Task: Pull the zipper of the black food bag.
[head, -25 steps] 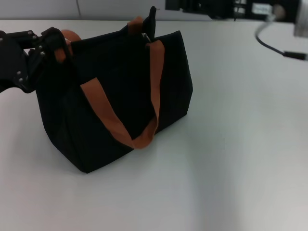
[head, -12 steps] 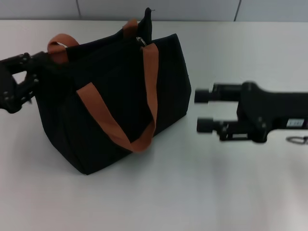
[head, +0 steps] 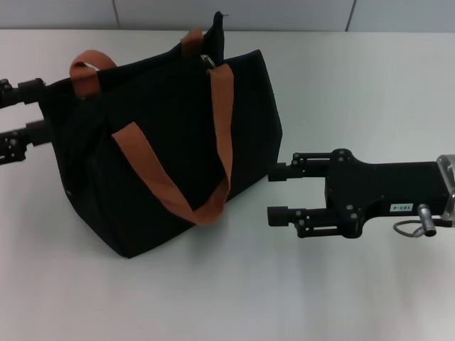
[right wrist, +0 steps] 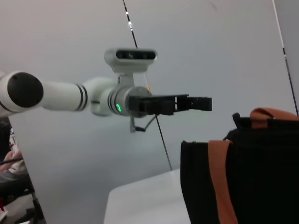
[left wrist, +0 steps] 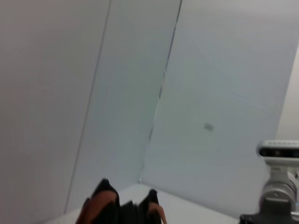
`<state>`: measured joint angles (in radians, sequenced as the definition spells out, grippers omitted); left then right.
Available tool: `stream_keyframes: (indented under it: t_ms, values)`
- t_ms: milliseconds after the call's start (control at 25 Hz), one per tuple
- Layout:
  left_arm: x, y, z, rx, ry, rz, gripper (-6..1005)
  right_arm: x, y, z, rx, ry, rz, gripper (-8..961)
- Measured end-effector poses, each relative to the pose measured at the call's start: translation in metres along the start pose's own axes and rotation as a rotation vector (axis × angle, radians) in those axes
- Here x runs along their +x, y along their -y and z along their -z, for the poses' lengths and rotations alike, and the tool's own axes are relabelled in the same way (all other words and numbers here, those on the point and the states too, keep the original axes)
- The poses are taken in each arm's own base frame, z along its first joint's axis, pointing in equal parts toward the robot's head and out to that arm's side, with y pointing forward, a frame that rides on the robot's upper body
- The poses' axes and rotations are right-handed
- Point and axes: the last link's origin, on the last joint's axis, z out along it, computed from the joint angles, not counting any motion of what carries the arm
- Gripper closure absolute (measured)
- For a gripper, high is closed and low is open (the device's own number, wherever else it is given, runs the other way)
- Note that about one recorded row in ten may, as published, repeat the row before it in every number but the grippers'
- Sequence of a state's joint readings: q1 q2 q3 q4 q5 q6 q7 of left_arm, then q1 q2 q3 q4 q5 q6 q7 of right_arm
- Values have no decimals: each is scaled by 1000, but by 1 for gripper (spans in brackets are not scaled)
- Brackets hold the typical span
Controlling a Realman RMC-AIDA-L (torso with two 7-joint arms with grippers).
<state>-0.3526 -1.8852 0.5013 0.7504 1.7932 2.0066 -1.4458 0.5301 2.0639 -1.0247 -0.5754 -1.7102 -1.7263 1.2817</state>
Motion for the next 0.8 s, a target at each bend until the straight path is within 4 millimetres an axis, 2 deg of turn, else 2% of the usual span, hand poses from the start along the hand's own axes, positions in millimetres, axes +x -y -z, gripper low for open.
stream_keyframes:
  t_ms: [80,240,360,480,520,560,800]
  values:
    - [2,0,0,-8,20,12,262,2,0,-1,3,-6,2,261]
    - [-4,-6,-16,-76,38,18,230,8,1,-6,18,-19,20,261]
    - [-18,-18,-41,-179,65,-13,207,14,0,-10,16,-16,29,260]
    - [-21,-22,-48,-206,70,-23,191,15,0,-11,15,-11,32,260]
    - [-32,-33,-63,-259,59,-58,191,15,0,-11,15,-10,33,260]
    - [-38,-40,-70,-275,39,-84,191,16,0,-12,14,-12,33,260]
    - [-59,-58,-86,-337,1,-152,190,17,-1,-13,6,-15,33,260]
